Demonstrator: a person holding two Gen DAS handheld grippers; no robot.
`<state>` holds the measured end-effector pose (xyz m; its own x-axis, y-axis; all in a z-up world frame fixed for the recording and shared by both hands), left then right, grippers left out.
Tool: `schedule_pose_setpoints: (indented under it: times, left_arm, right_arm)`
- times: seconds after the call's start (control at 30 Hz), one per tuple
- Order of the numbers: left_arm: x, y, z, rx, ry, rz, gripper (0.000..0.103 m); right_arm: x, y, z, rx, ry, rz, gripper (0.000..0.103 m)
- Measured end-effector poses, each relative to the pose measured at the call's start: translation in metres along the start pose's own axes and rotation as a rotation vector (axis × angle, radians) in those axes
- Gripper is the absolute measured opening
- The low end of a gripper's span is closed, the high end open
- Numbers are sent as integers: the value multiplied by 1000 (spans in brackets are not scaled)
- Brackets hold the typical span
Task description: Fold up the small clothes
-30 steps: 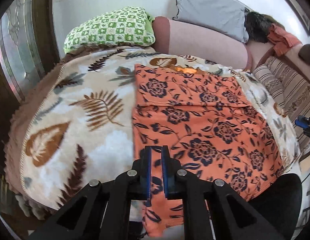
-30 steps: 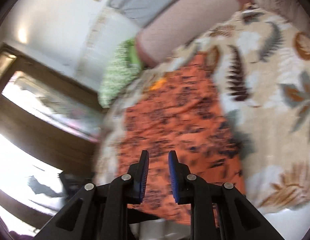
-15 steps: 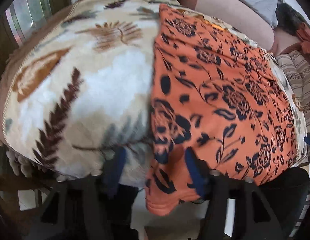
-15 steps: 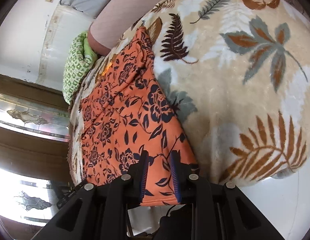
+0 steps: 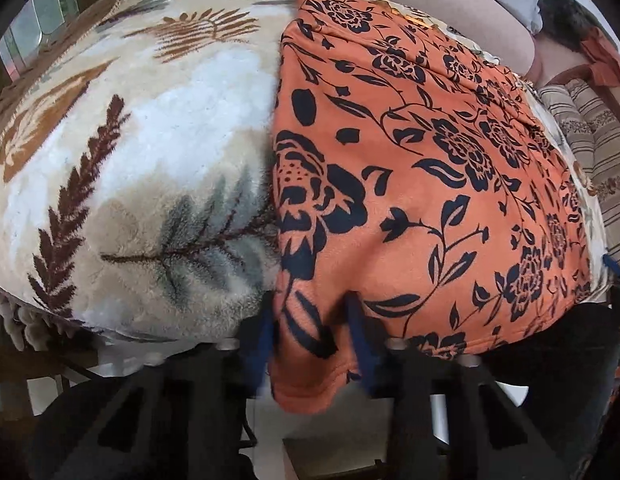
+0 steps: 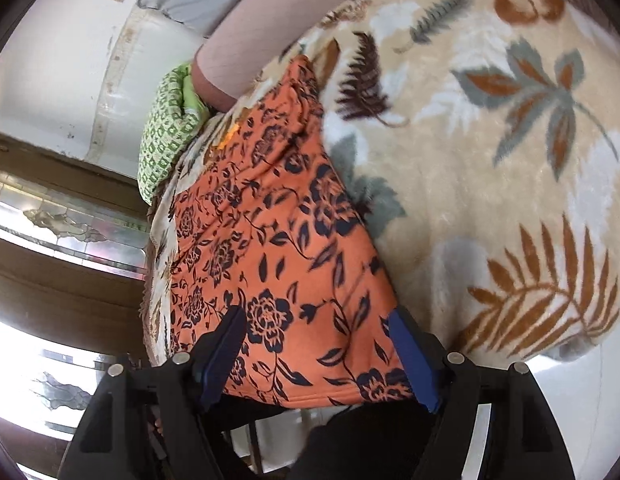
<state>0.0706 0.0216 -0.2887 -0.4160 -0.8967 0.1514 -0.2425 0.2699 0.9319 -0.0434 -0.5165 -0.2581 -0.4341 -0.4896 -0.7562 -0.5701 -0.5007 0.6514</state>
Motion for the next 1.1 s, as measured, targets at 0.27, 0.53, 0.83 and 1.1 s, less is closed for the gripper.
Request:
schedule_pose_setpoints:
  times: [0.27, 0.53, 0.83, 1.1]
  left_arm:
    - [14, 13, 0, 42, -59, 119, 9]
    - [7, 2, -13, 33, -36, 75, 27]
    - [19, 3, -18, 49, -88, 101, 10]
    - [14, -1, -16, 49, -57, 139, 14]
  right_arm:
    - [35, -21, -1, -49, -64, 49, 75]
    - [43, -39, -3, -75, -53, 17, 71]
    - [18, -63, 4, -185, 72, 98, 35]
    - [14, -71, 2, -191, 75, 75, 56]
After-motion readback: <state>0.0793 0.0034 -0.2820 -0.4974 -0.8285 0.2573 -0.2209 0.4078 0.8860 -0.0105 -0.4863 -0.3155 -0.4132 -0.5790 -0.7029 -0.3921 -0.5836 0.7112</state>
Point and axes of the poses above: each gripper's, at about its wrist camera, not at the fingertips, and y roughly against the way its jaws point, x to its right, z to its underside, the point moved 1 cm from there along -y, roughly the way its jaws point, and after that the axes turned 10 degrees about -y, right-handed, at the moved point
